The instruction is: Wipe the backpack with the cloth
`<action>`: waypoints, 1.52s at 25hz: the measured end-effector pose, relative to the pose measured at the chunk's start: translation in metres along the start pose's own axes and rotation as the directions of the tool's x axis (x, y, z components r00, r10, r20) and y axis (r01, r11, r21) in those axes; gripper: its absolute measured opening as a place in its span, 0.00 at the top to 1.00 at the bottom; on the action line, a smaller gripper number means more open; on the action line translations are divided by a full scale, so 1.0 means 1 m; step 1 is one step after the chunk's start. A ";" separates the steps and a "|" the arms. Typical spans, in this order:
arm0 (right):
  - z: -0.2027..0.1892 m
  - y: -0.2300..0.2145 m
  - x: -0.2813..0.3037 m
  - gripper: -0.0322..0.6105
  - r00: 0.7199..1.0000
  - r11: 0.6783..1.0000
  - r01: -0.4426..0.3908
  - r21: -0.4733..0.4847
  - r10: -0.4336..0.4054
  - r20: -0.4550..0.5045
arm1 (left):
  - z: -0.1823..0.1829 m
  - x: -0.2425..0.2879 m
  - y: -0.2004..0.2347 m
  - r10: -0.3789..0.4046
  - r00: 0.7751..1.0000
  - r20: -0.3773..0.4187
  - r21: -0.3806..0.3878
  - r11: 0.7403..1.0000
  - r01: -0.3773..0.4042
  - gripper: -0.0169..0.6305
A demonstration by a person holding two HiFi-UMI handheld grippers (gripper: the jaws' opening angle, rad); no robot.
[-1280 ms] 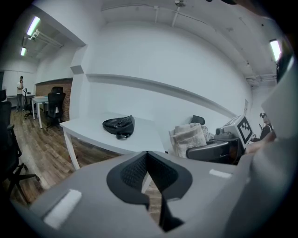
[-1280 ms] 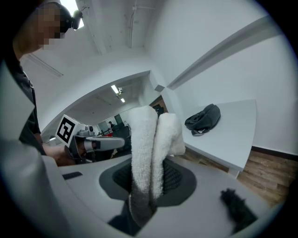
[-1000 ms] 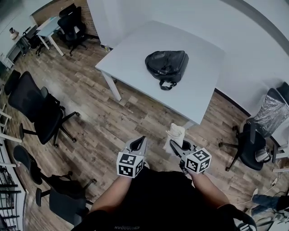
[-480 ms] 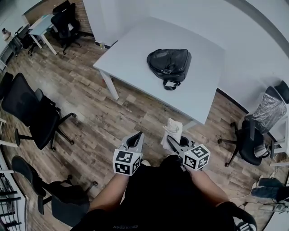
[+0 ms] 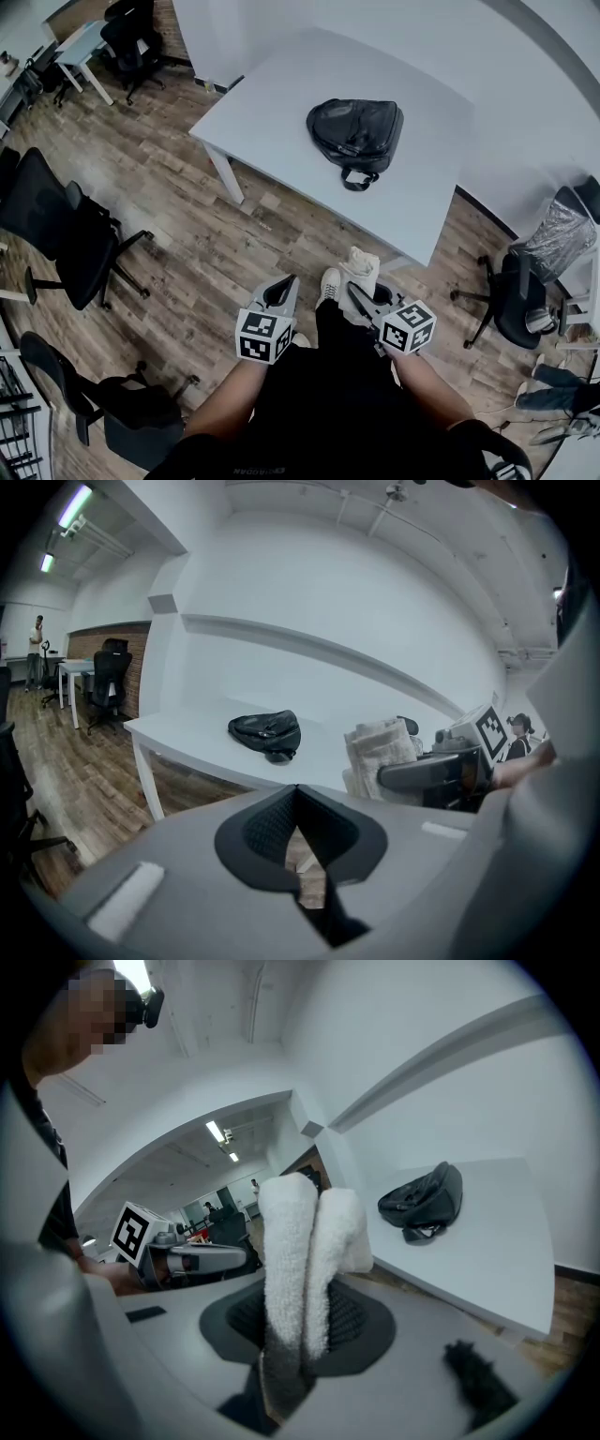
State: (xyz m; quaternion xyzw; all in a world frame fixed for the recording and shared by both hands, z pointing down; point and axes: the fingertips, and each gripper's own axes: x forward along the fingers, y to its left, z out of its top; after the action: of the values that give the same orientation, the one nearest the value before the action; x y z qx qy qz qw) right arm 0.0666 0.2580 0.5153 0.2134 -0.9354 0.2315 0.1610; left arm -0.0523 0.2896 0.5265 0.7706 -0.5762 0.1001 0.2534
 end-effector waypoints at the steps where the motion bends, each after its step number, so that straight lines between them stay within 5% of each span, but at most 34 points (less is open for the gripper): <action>1: 0.002 -0.002 0.005 0.80 1.000 1.000 -0.008 0.001 0.008 -0.002 | 0.001 0.002 0.001 -0.001 1.000 -0.005 0.004 1.000 0.001 0.96; 10: 0.036 -0.026 0.053 0.80 0.997 0.997 -0.078 -0.015 0.078 0.001 | 0.032 0.032 0.047 0.073 0.997 -0.003 0.007 0.997 -0.073 0.96; 23: 0.082 -0.115 0.076 0.80 0.999 0.998 -0.027 0.055 0.026 0.022 | 0.087 0.130 0.049 0.003 0.999 -0.048 0.039 0.999 -0.001 0.96; 38: 0.165 -0.215 0.101 0.80 0.993 0.997 -0.071 0.036 0.067 0.100 | 0.176 0.235 0.054 0.031 0.999 -0.015 0.121 0.992 -0.029 0.96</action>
State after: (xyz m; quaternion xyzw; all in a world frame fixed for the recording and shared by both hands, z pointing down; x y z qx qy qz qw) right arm 0.0491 -0.0298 0.4955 0.1953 -0.9442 0.2446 0.1025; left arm -0.0526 -0.0073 0.4959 0.7748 -0.5785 0.1453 0.2096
